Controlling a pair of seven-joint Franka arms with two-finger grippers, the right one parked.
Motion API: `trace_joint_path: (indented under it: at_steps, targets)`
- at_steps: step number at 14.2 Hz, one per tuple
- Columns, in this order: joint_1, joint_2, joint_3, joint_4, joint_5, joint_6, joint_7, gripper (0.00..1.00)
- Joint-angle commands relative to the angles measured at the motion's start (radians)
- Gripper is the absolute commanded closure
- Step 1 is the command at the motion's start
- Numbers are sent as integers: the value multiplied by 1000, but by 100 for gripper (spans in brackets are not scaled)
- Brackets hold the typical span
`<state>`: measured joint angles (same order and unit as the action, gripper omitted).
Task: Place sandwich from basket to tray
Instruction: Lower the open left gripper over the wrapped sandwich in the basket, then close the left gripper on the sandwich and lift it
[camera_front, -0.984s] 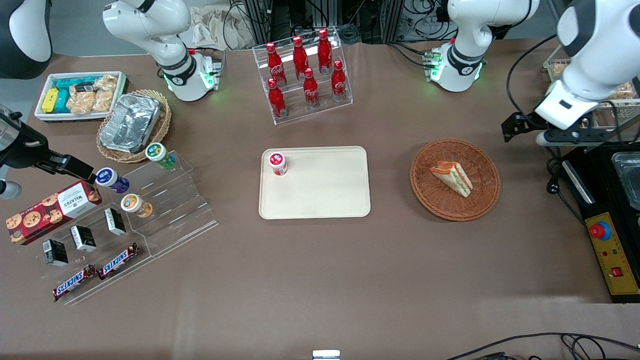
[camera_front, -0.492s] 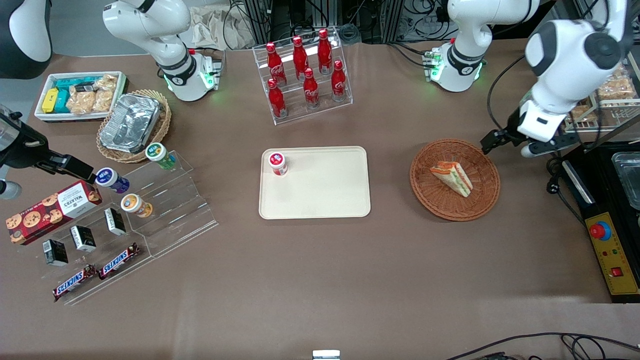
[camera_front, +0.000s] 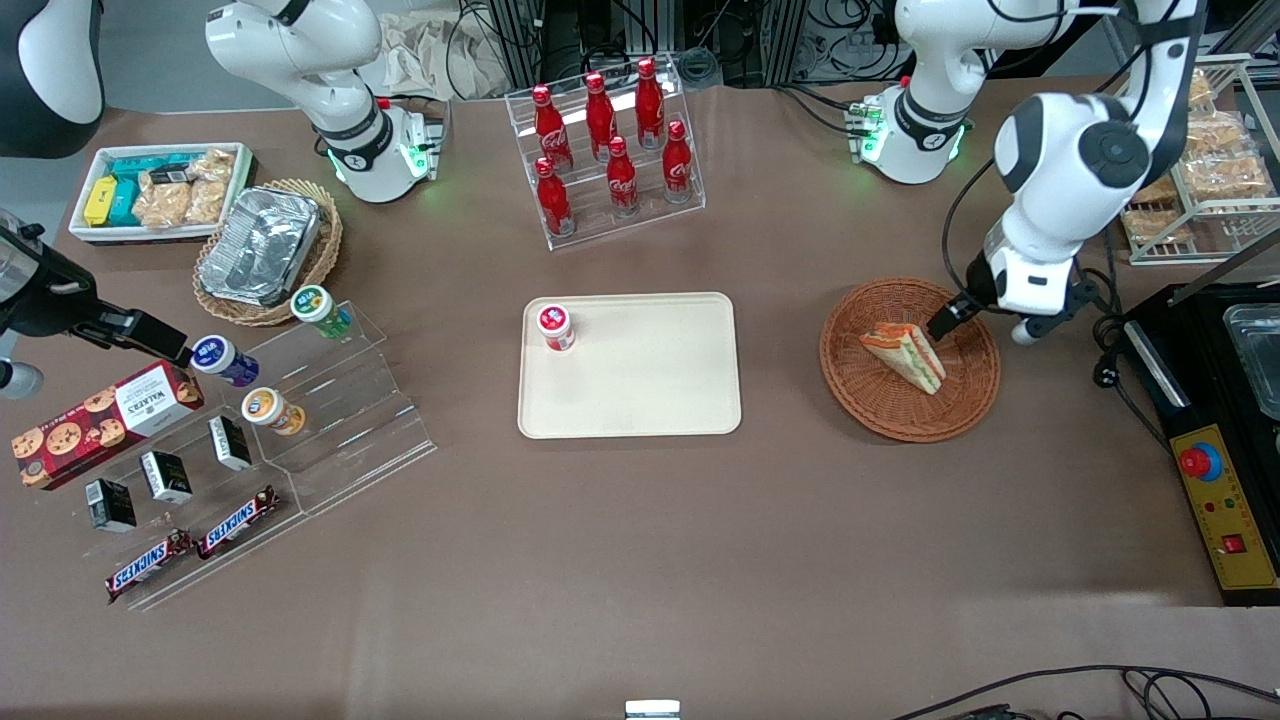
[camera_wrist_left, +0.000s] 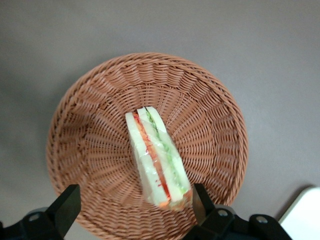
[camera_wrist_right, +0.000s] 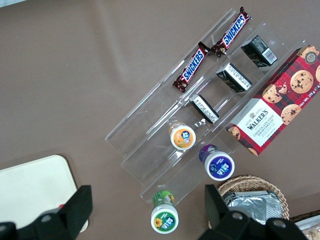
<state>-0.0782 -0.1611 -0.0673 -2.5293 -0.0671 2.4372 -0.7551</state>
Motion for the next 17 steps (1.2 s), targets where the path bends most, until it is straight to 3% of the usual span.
trace_joint_path:
  at_steps: [1, 12, 14, 15, 17]
  targets:
    - [-14, 46, -3, 6, 7, 40, -99, 1]
    - [-55, 179, -20, 6, 12, 124, -253, 1]
    - [-55, 195, -20, 3, 41, 143, -263, 3]
    - [-55, 204, -22, 3, 43, 154, -286, 7]
    - [-55, 219, -28, 7, 46, 155, -322, 28]
